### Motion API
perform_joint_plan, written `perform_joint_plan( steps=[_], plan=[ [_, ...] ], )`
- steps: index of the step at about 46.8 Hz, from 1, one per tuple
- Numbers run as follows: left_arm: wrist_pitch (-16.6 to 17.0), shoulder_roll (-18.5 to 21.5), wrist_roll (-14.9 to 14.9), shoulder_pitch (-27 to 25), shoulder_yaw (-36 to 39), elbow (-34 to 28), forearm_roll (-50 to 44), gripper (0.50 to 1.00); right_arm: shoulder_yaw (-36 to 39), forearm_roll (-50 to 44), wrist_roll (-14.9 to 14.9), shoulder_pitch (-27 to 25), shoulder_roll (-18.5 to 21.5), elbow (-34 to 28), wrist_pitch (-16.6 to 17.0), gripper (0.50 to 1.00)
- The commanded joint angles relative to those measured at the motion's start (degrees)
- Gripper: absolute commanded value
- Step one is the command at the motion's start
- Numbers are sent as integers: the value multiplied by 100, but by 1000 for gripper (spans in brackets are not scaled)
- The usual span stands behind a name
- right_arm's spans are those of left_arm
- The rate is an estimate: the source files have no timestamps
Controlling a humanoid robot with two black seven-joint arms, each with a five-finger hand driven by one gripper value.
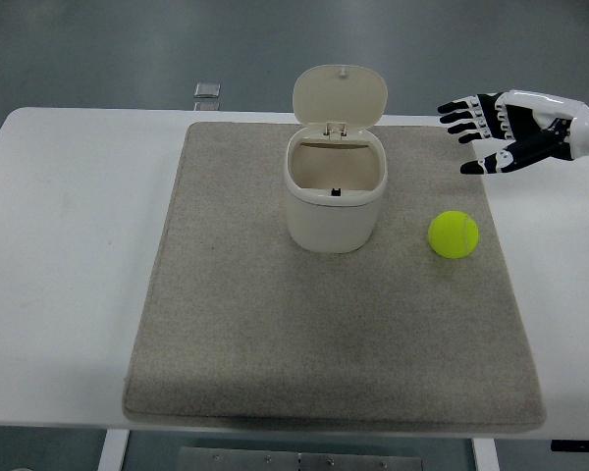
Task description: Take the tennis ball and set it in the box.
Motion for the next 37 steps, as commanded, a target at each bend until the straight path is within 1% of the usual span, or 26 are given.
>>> perform_joint_plan(
  steps=[1,4,11,18,21,27,31,37],
  plan=[
    [0,0,-1,0,0,0,0,996,5,-580,196,-105,-48,82,-13,907],
    [0,0,-1,0,0,0,0,996,5,-958,257,-175,-65,143,-22,907],
    [0,0,-1,0,0,0,0,996,5,-1644,293,-246,-171,416,-83,907],
    [0,0,-1,0,0,0,0,996,-4,-2162,345,-351,-136,478,-145,907],
    [0,0,-1,0,0,0,0,996,-48,-2391,345,-395,-109,486,-267,907],
    [0,0,-1,0,0,0,0,996,-232,-2681,398,-448,-83,530,-619,907],
    [0,0,-1,0,0,0,0,996,-338,-2778,407,-466,-83,548,-742,907],
    [0,0,-1,0,0,0,0,996,-355,-2866,407,-483,-65,574,-839,905]
  ],
)
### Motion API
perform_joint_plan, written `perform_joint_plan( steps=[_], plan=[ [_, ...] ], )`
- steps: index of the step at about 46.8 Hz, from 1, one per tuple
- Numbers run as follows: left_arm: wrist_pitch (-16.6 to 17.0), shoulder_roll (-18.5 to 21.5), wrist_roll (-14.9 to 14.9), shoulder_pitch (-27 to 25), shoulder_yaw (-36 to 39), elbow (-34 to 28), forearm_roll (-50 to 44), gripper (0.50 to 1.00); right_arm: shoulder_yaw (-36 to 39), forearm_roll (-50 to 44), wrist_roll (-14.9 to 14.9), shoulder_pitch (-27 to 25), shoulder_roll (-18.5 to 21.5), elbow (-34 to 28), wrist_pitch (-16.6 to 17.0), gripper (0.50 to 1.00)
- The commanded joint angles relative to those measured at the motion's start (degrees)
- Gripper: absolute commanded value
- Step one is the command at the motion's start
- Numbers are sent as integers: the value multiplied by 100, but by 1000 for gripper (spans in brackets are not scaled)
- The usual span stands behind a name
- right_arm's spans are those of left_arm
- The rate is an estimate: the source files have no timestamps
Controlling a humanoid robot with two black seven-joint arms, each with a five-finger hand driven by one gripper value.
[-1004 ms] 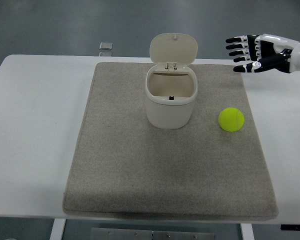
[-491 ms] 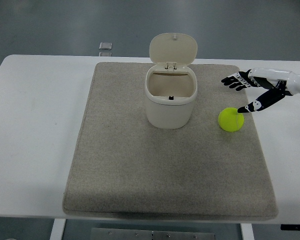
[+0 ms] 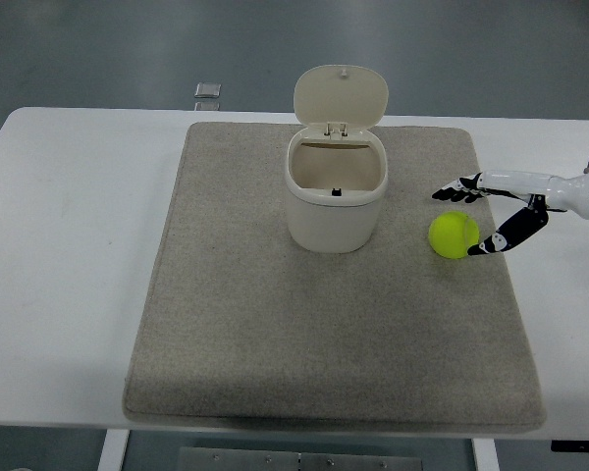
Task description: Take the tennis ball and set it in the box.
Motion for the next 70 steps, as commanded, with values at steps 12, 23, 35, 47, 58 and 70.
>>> perform_joint_plan(
  steps=[12,23,35,47,58,70],
  plan=[
    [0,0,0,0,0,0,0,996,-19,-185,5,-185,243,16,-291,901],
    [0,0,0,0,0,0,0,996,-107,-194,14,-238,313,16,-396,864],
    [0,0,0,0,0,0,0,996,-186,-396,172,-265,305,-37,-432,832],
    [0,0,0,0,0,0,0,996,-186,-396,181,-256,269,-63,-476,838],
    [0,0,0,0,0,0,0,996,-142,-361,225,-203,208,-37,-406,870],
    [0,0,0,0,0,0,0,996,-177,-414,225,-45,111,-37,-405,893]
  ],
)
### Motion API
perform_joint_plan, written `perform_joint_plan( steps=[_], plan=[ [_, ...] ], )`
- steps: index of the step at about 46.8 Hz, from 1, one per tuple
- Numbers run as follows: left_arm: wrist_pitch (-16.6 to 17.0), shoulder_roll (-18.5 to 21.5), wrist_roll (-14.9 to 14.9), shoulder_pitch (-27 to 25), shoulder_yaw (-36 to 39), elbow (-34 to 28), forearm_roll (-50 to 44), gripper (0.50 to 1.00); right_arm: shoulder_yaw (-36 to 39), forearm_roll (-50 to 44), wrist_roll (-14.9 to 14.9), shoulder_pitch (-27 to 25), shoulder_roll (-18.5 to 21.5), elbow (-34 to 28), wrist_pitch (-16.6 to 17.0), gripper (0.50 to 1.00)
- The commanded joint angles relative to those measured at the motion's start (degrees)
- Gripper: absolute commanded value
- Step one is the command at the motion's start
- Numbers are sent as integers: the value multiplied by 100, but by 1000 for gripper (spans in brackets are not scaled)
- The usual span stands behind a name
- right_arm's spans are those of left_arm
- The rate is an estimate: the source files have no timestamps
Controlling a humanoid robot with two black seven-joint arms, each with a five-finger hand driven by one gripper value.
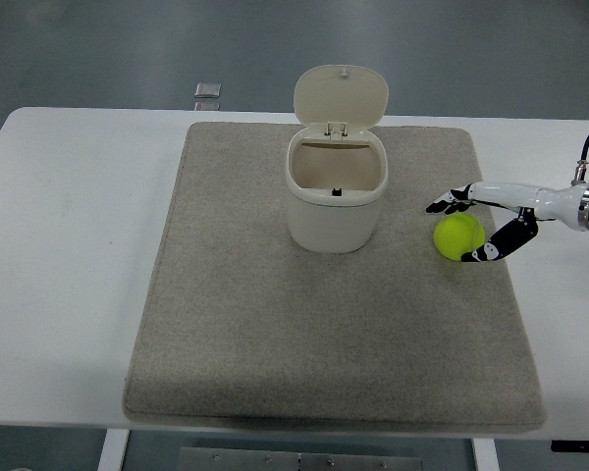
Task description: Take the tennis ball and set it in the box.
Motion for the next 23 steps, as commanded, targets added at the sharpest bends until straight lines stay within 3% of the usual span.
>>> perform_joint_plan(
  steps=[1,23],
  plan=[
    [0,0,0,0,0,0,0,996,-6,-60,0,10,-4,-3,-8,893],
    [0,0,0,0,0,0,0,996,-15,-271,44,-69,40,-21,-87,870]
  ],
)
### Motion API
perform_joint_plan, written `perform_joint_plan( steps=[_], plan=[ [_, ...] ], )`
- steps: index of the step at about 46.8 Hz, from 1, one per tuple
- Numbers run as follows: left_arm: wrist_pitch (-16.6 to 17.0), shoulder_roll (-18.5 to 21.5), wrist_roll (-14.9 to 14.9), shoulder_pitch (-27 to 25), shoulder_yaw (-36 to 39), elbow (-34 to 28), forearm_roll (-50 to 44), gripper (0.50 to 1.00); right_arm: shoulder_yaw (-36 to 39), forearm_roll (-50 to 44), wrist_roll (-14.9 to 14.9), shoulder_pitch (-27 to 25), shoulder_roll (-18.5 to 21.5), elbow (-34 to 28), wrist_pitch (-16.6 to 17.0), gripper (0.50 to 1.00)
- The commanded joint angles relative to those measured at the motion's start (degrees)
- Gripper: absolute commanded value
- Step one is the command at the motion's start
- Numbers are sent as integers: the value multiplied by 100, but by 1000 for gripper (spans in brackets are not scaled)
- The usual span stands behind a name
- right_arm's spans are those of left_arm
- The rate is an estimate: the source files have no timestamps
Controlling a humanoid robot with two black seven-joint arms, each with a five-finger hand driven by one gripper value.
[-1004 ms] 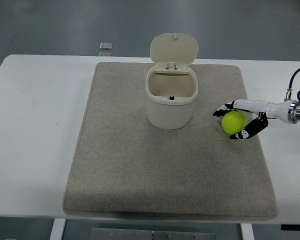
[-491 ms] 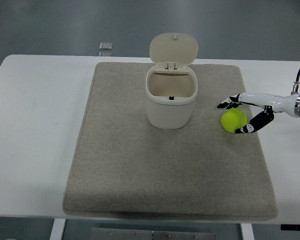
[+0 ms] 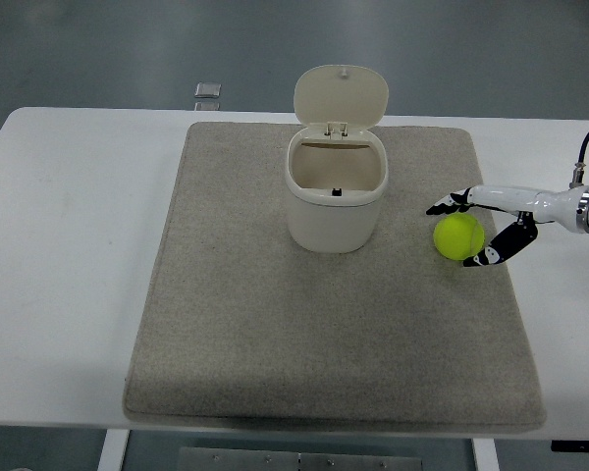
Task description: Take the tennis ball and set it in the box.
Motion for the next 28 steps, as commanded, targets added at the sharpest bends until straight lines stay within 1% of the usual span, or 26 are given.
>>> perform_joint_plan(
  steps=[1,2,4,9,15,17,19,24,28],
  plan=[
    [0,0,1,1,0,0,1,996,-8,-4,14,0,-8,-3,-3,864],
    [0,0,1,1,0,0,1,996,-9,-4,14,0,-8,-12,-3,854],
    [0,0,1,1,0,0,1,996,-52,-4,5,0,-8,-20,-3,817],
    [0,0,1,1,0,0,1,996,-158,-22,31,0,-8,-64,-12,789],
    [0,0,1,1,0,0,1,996,-175,-66,31,0,18,-91,-73,715],
    [0,0,1,1,-8,0,1,996,-184,-75,31,0,9,-91,-99,678],
    [0,0,1,1,0,0,1,996,-184,-75,31,0,9,-91,-99,656],
    [0,0,1,1,0,0,1,996,-184,-66,31,0,9,-100,-99,639],
    [0,0,1,1,0,0,1,996,-176,-66,31,0,9,-100,-99,639]
  ],
)
